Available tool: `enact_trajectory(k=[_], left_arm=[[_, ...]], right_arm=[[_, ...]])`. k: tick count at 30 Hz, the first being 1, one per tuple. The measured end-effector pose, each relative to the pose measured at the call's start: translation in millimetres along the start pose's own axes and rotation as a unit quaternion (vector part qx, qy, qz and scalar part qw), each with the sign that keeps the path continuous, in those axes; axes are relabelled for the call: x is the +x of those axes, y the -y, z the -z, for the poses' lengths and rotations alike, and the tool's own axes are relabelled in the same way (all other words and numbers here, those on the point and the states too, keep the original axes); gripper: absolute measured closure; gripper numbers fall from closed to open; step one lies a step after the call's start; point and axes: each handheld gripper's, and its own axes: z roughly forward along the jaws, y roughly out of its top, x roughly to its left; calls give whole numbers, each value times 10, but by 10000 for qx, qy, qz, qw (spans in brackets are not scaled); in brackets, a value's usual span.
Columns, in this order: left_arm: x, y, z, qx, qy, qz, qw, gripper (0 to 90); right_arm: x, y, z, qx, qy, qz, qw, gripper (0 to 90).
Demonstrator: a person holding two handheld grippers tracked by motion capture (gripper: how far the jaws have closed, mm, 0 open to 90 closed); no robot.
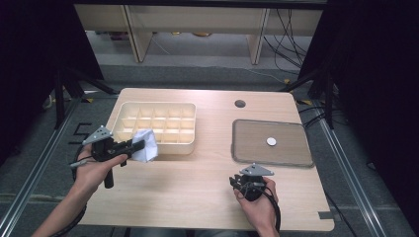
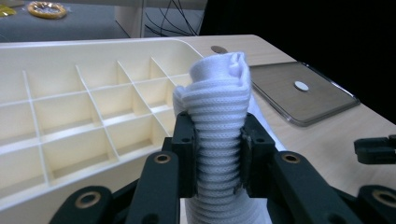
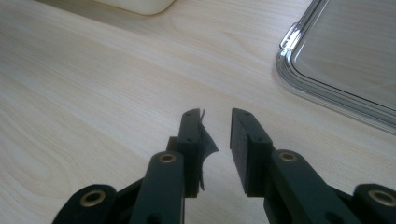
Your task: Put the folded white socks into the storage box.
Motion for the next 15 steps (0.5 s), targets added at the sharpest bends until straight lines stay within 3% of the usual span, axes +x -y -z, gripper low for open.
enact_trajectory(k=[7, 15], left_arm=[[147, -89, 19, -115, -231, -39, 9997, 712], [375, -213, 1, -213, -674, -102, 9974, 712]], right_arm=[[-4, 6, 9, -56, -43, -52, 10000, 737], [11, 2, 16, -51, 32, -83, 9999, 722]])
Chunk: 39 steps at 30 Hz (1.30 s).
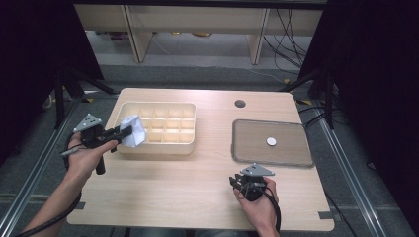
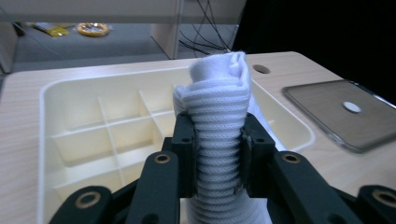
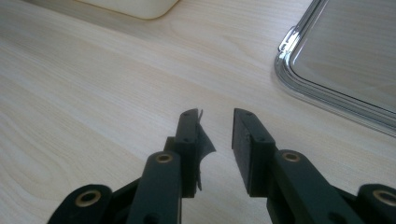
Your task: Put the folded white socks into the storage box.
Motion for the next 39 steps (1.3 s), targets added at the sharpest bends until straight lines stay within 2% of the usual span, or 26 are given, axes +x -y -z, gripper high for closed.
enact_trajectory(k=[7, 10, 16, 18, 19, 25, 27, 29, 32, 33, 34, 36, 37, 39], left_arm=[[224, -33, -110, 118, -380, -23, 9992, 711], [321, -19, -165, 207, -544, -56, 9983, 711], [496, 42, -276, 463, -823, -158, 9954, 711], [539, 71, -307, 545, -885, -214, 9944, 710], [554, 84, -316, 602, -911, -215, 9938, 710], [590, 126, -356, 740, -1046, -406, 9909, 710], [595, 133, -372, 818, -1081, -488, 9896, 710], [592, 146, -396, 914, -1143, -639, 9872, 710], [582, 152, -422, 1052, -1178, -682, 9851, 710], [586, 152, -428, 1115, -1169, -762, 9839, 710], [583, 150, -429, 1183, -1190, -804, 9825, 710], [575, 141, -437, 1336, -1202, -931, 9793, 710], [566, 144, -451, 1362, -1202, -872, 9795, 710], [561, 138, -468, 1464, -1216, -927, 9773, 709]], right_arm=[[-29, 10, -14, -96, -19, 104, 9999, 713], [-27, 9, 2, -55, 24, 83, 9999, 711], [-20, 12, -9, -58, -56, 27, 10000, 705], [-19, 14, -8, -59, -48, 27, 10000, 703], [-26, 20, -16, -93, -23, 107, 9999, 702], [-10, 19, -16, -38, -104, 1, 9999, 700], [-13, 18, -9, -64, -44, 20, 10000, 699], [-20, 17, -11, -67, -47, 43, 10000, 698], [-16, 17, -8, -69, -55, 23, 10000, 697], [-26, 18, -11, -92, -43, 86, 9999, 696], [-20, 14, -2, -43, -59, 12, 10000, 696], [-31, 18, -13, -114, -121, 18, 9999, 694], [-29, 19, -9, -111, -115, 0, 9999, 694], [-31, 19, -9, -137, -166, 32, 9998, 693]])
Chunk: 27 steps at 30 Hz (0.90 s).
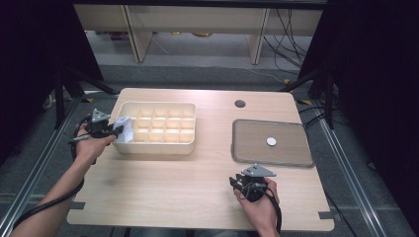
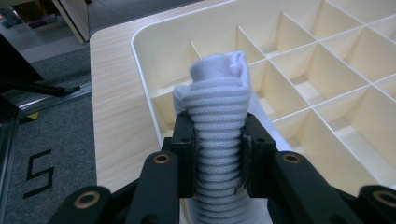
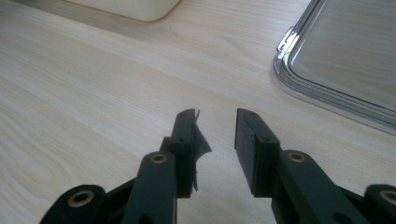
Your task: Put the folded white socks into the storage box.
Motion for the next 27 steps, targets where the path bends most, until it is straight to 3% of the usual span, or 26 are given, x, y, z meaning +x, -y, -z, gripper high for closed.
enact_trajectory(k=[2, 6, 8, 14, 18, 19, 22, 27], left_arm=[[-11, 2, -22, 89, 16, -11, 10000, 709], [-12, 9, -33, 147, 21, -4, 9999, 709], [-17, 15, -45, 223, 40, -22, 9997, 708], [-16, -25, -72, 485, 63, -22, 9988, 705], [-9, -64, -90, 649, 103, 47, 9978, 704], [-11, -58, -107, 565, 108, 69, 9983, 704], [-8, -70, -122, 699, 142, 149, 9973, 703], [18, -71, -137, 798, 207, 304, 9961, 701]], right_arm=[[10, 1, 18, 27, 66, -106, 9999, 692], [-3, -3, 20, 45, 92, 1, 9999, 690], [18, -5, 26, 100, 104, -150, 9998, 688], [5, -18, 25, 37, 57, -65, 10000, 680], [-15, -10, 14, -80, 81, 16, 9999, 679], [-11, -10, 21, -43, 116, 6, 9999, 678], [-5, -8, 15, -2, 11, -125, 9999, 677], [-16, -6, 16, -51, 81, -46, 9999, 676]])
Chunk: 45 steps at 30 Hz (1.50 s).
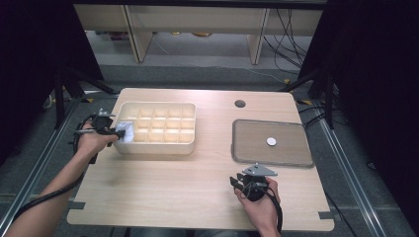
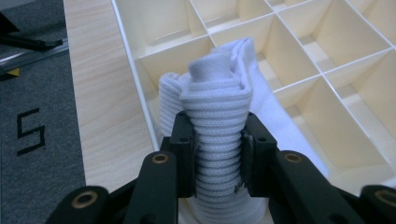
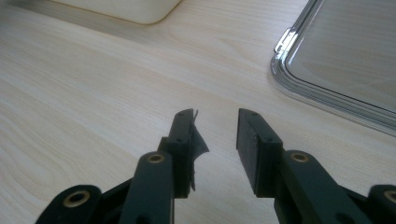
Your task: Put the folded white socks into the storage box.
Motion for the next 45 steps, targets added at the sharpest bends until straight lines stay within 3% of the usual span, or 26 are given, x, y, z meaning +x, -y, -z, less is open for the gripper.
enact_trajectory(k=[3, 6, 8, 10, 13, 15, 17, 19, 21, 22, 24, 25, 28, 29, 31, 39, 45], left_arm=[[-4, -4, -8, -31, -6, 10, 10000, 701], [-3, -14, -10, 13, 3, -10, 10000, 701], [3, -27, -8, 81, 8, -28, 10000, 701], [17, -50, 10, 301, 18, -134, 9995, 703], [-1, -49, -15, 237, -27, -185, 9995, 706], [-2, -63, -2, 441, -37, -254, 9987, 709], [-13, -53, -28, 366, -44, -233, 9990, 711], [-11, -67, -16, 557, -36, -260, 9981, 712], [-11, -64, -26, 604, -32, -261, 9978, 713], [-10, -68, -22, 656, -39, -249, 9975, 713], [-2, -66, -32, 709, 9, -190, 9973, 713], [-3, -63, -35, 733, 5, -200, 9971, 714], [6, -52, -51, 733, 59, -144, 9972, 714], [11, -56, -45, 855, 57, -137, 9962, 714], [16, -50, -57, 795, 95, -111, 9967, 715], [-11, -77, -76, 1200, 12, -239, 9925, 717], [-27, -93, -109, 1308, 31, -135, 9913, 718]], right_arm=[[8, -13, 23, 129, 1, -59, 9999, 673], [1, -19, 27, 85, 5, -47, 10000, 671], [7, -27, 40, 79, 61, -58, 9999, 671], [9, -34, 37, 77, 32, -73, 9999, 671], [11, -44, 22, 81, -1, -70, 9999, 671], [18, -42, 6, 25, -63, -89, 9999, 671], [23, -42, 10, 47, -33, -80, 10000, 671], [16, -39, 8, 30, -63, -85, 9999, 671], [10, -37, 16, 19, -72, -90, 9999, 671], [5, -41, 35, 60, 39, -26, 10000, 671], [-1, -36, 28, 43, -36, -86, 9999, 671], [-14, -33, 32, 38, 48, 25, 10000, 671], [-15, -34, 37, 80, 20, -81, 9999, 670], [-15, -34, 40, 91, 22, -101, 9999, 671], [-25, -34, 35, 25, -15, -100, 9999, 670], [-9, -59, 54, 51, 56, -53, 10000, 670], [3, -64, 47, 102, 15, -60, 9999, 670]])
